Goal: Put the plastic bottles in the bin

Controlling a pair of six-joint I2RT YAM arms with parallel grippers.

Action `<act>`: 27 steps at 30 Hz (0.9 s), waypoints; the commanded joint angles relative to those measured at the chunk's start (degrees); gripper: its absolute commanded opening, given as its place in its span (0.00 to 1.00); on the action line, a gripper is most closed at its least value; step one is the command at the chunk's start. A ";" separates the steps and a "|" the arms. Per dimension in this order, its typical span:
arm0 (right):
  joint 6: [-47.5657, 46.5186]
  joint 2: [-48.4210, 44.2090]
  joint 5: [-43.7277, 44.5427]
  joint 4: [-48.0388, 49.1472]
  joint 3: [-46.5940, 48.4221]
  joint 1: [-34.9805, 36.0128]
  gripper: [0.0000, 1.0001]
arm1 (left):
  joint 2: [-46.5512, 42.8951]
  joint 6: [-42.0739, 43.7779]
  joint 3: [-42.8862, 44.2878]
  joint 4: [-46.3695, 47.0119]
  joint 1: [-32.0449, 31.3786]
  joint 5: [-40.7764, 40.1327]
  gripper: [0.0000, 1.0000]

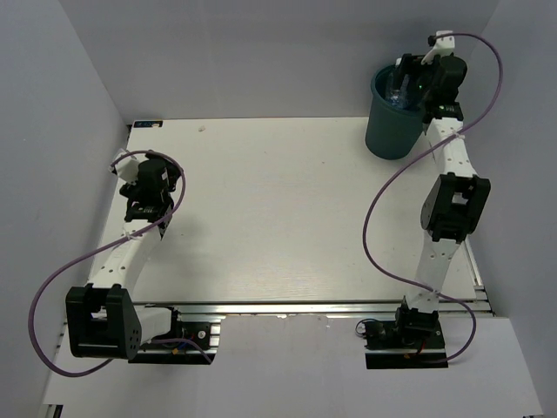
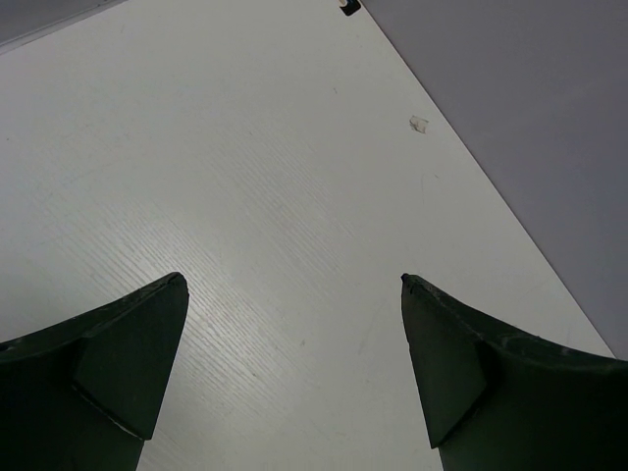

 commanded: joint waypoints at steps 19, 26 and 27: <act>26.34 -64.93 -2.04 9.22 -79.83 0.36 0.89 | -19.22 -2.15 -5.27 -7.72 0.35 7.06 0.98; 28.47 -70.04 0.69 10.91 -87.34 0.27 0.89 | -20.37 -3.30 -7.56 -6.14 0.35 9.52 0.98; 28.55 -69.69 0.43 10.37 -86.81 0.27 0.89 | -20.19 -3.47 -7.30 -6.23 0.35 9.96 0.98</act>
